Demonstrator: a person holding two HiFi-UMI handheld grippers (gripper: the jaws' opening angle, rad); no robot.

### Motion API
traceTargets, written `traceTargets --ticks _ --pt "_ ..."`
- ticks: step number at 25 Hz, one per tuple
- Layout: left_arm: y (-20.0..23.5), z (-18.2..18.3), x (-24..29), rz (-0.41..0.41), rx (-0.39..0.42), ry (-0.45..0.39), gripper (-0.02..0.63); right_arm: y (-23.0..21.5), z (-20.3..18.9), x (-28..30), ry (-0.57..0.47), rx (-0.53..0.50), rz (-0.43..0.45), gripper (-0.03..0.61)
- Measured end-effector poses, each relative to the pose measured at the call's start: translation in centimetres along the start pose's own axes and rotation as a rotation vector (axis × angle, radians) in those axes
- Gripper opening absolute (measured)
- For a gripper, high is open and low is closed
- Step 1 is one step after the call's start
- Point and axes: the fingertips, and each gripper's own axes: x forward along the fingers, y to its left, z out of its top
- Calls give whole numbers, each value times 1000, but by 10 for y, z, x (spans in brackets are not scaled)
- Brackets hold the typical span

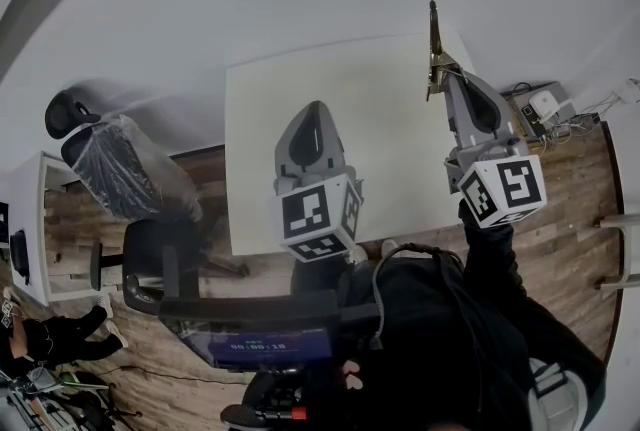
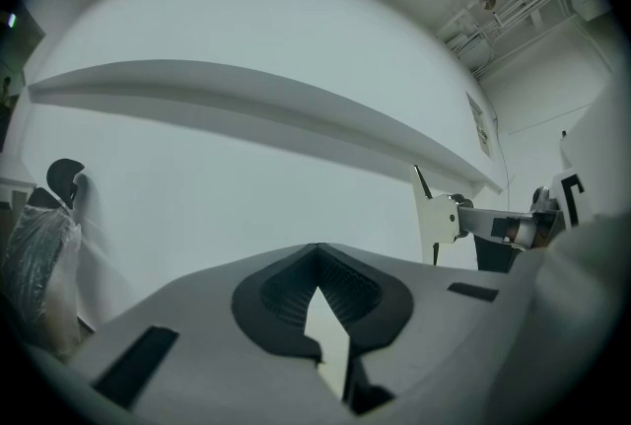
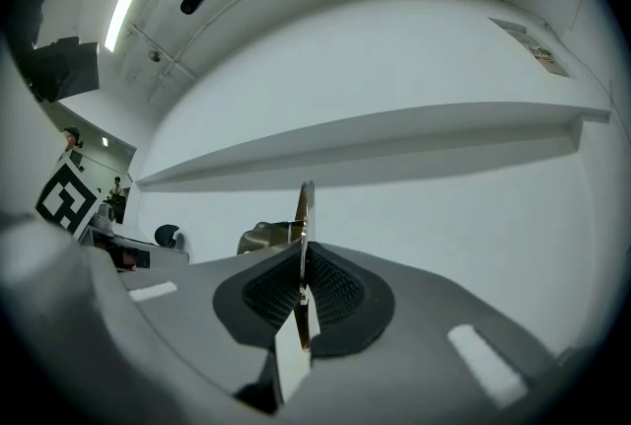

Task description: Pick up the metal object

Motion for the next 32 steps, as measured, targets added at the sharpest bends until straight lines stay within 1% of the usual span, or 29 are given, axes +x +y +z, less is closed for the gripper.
traceTargets --ticks 17,32 --pt "2 5 -7 4 8 -18 0 5 11 -4 -17 -19 2 3" --pt "3 3 -5 6 5 -10 0 6 8 -3 -7 -17 6 3"
